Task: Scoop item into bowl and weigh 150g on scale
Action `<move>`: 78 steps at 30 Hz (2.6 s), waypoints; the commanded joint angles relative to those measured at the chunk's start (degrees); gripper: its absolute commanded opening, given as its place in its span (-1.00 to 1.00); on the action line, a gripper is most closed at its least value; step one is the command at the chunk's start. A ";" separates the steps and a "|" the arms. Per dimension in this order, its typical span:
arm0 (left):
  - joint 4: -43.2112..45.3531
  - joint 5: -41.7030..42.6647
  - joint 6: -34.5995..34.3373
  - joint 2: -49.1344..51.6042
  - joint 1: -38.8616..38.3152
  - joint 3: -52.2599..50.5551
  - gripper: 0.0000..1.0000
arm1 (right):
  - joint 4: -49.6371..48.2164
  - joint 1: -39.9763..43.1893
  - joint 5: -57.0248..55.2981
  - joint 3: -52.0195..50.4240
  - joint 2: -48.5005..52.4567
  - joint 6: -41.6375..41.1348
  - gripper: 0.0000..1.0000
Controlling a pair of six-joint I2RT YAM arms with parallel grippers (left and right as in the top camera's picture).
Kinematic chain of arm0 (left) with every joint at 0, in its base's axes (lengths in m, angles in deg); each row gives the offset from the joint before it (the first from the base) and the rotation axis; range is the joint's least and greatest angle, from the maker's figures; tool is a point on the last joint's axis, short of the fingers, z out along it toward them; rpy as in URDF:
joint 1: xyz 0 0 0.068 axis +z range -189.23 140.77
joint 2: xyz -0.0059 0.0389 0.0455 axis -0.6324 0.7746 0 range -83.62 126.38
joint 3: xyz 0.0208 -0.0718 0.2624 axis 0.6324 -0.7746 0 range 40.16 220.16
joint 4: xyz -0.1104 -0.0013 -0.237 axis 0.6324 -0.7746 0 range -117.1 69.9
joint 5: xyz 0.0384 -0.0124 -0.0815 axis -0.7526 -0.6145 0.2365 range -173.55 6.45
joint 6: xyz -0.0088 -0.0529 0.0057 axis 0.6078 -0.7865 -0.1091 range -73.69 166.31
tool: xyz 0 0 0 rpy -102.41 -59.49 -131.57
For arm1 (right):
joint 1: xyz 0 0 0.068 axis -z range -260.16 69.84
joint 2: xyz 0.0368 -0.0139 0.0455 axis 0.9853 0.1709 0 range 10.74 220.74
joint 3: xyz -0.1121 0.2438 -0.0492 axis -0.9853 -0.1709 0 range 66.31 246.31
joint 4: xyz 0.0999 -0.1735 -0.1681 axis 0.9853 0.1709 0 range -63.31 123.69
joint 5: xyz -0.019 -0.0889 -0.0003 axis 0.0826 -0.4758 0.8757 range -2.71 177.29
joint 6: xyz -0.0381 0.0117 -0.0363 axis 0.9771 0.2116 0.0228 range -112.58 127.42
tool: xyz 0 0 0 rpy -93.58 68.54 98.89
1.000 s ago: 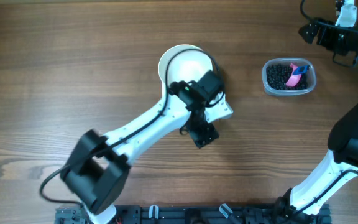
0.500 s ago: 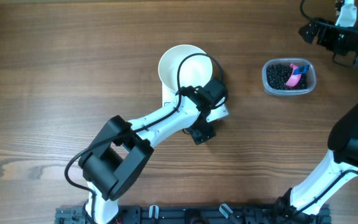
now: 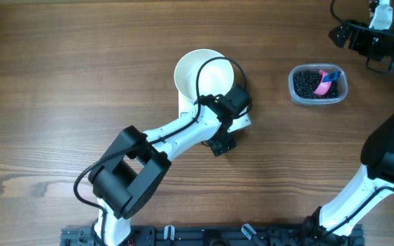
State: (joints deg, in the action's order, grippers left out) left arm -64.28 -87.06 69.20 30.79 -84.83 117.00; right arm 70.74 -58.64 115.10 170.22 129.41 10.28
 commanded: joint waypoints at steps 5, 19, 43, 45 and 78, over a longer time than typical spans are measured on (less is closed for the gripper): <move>0.85 -0.48 0.22 4.87 0.26 -1.01 0.68 | -0.13 -0.33 -0.37 0.96 0.70 -0.04 0.99; 1.16 -0.44 -0.85 2.84 0.07 -0.70 0.67 | -0.15 -0.33 -0.37 0.96 0.70 -0.02 1.00; -8.41 11.61 -28.70 -31.15 27.04 -0.72 1.00 | -0.13 -0.33 -0.37 0.96 0.70 -0.04 0.99; -8.66 8.94 -28.72 -31.15 31.41 -0.76 1.00 | -0.13 -0.33 -0.37 0.96 0.70 -0.04 0.99; 12.72 -2.19 -25.92 -9.40 56.50 -0.76 1.00 | -0.13 -0.33 -0.37 0.96 0.70 -0.04 1.00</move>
State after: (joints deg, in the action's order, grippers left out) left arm -51.78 -88.31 42.52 18.53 -28.71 116.27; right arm 70.74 -58.64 115.10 170.22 129.41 10.28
